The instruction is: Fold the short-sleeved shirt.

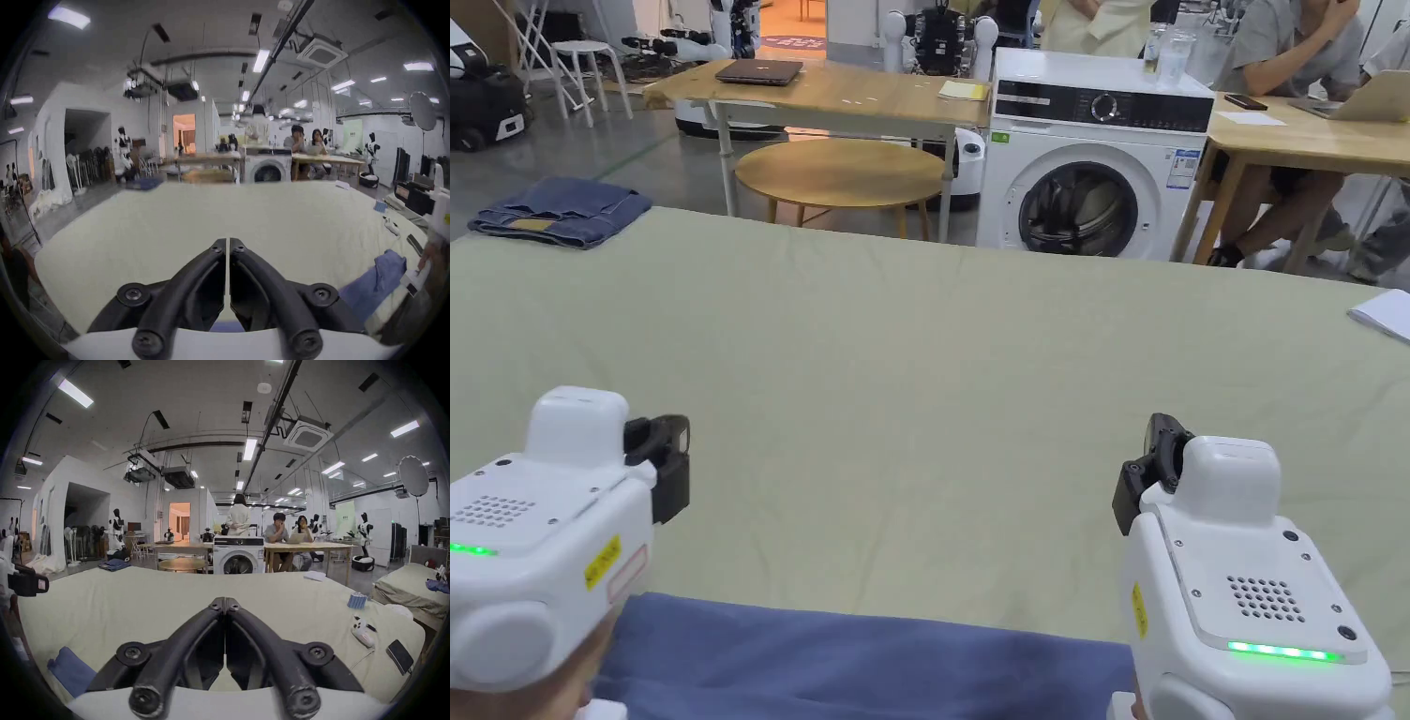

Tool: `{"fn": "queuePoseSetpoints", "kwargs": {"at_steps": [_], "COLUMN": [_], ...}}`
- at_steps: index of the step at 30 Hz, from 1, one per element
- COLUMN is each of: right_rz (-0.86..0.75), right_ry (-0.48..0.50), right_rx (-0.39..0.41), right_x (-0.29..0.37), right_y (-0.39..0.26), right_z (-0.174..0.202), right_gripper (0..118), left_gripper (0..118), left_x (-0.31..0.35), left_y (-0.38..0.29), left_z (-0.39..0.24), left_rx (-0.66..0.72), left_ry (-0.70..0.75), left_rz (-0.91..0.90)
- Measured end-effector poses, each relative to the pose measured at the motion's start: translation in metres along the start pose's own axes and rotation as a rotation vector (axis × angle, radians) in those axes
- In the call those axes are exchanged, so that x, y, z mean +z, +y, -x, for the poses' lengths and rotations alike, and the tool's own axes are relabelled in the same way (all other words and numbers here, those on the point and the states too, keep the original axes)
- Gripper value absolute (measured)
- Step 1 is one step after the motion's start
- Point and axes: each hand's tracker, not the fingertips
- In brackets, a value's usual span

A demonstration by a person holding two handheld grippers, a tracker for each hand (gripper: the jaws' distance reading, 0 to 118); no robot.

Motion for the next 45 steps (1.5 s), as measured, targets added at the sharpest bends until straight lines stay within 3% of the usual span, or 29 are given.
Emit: {"fn": "queuePoseSetpoints", "kwargs": {"at_steps": [8,10,12,13,15,20,28,30,32,34,36,42,45], "right_rz": [0.077,0.095,0.11,0.119,0.131,0.162,0.189,0.195,0.199,0.206,0.211,0.227,0.227], "right_ry": [0.031,0.03,0.037,0.036,0.036,0.041,0.044,0.045,0.046,0.052,0.056,0.061,0.061], "right_rx": [0.031,0.037,0.036,0.036,0.036,0.037,0.046,0.037,0.035,0.036,0.033,0.031,0.035], "right_x": [-0.01,-0.012,-0.012,-0.013,-0.014,-0.015,-0.017,-0.018,-0.02,-0.022,-0.022,-0.025,-0.025], "right_y": [-0.014,-0.018,-0.022,-0.024,-0.026,-0.031,-0.037,-0.038,-0.039,-0.04,-0.041,-0.044,-0.043], "right_z": [0.002,0.004,0.003,0.003,0.003,0.003,0.004,0.005,0.007,0.009,0.009,0.007,0.005], "right_gripper": [0,0,0,0,0,0,0,0,0,0,0,0,0], "left_gripper": [3,21,56,63,63,63,63,49,6,3,3,0,0], "left_x": [-0.025,-0.03,-0.037,-0.04,-0.048,-0.068,-0.09,-0.094,-0.097,-0.099,-0.093,-0.076,-0.066], "left_y": [-0.043,-0.058,-0.073,-0.08,-0.091,-0.122,-0.149,-0.153,-0.154,-0.158,-0.155,-0.127,-0.109], "left_z": [0.103,0.119,0.134,0.14,0.148,0.158,0.148,0.143,0.133,0.126,0.127,0.116,0.115], "left_rx": [0.311,0.386,0.465,0.487,0.541,0.652,0.854,0.874,0.862,0.767,0.808,0.651,0.641], "left_ry": [-0.213,-0.285,-0.341,-0.368,-0.402,-0.47,-0.727,-0.743,-0.727,-0.602,-0.642,-0.532,-0.53], "left_rz": [0.461,0.538,0.599,0.624,0.662,0.772,0.724,0.715,0.724,0.781,0.718,0.682,0.663]}}
